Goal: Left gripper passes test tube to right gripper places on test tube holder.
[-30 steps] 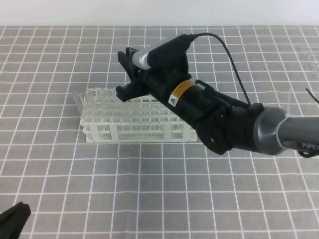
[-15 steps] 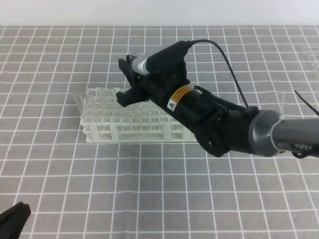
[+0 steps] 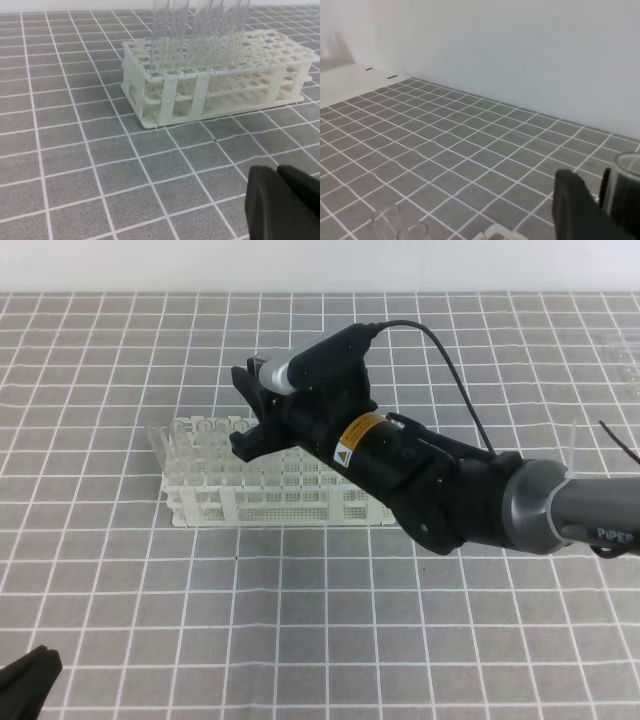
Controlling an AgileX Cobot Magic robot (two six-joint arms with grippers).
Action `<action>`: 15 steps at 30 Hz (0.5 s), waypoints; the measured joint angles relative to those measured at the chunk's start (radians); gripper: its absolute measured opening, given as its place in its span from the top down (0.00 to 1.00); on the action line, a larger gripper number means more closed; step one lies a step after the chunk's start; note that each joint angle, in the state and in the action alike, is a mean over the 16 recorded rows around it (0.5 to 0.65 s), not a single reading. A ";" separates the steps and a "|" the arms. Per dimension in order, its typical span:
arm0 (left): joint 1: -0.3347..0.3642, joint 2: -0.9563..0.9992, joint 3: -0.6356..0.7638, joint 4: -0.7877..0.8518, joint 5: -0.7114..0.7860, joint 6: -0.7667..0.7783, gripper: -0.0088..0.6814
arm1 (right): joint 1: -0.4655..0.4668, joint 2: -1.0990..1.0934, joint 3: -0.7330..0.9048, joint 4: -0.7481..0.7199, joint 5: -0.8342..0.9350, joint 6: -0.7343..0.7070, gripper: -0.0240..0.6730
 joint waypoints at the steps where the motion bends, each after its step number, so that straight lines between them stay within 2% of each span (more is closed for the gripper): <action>1: 0.000 0.000 0.000 0.000 0.000 0.000 0.99 | 0.000 0.000 0.000 0.000 0.003 0.000 0.95; 15: 0.000 0.003 0.005 0.002 -0.001 0.001 0.99 | 0.000 0.008 0.000 -0.001 0.005 -0.003 0.95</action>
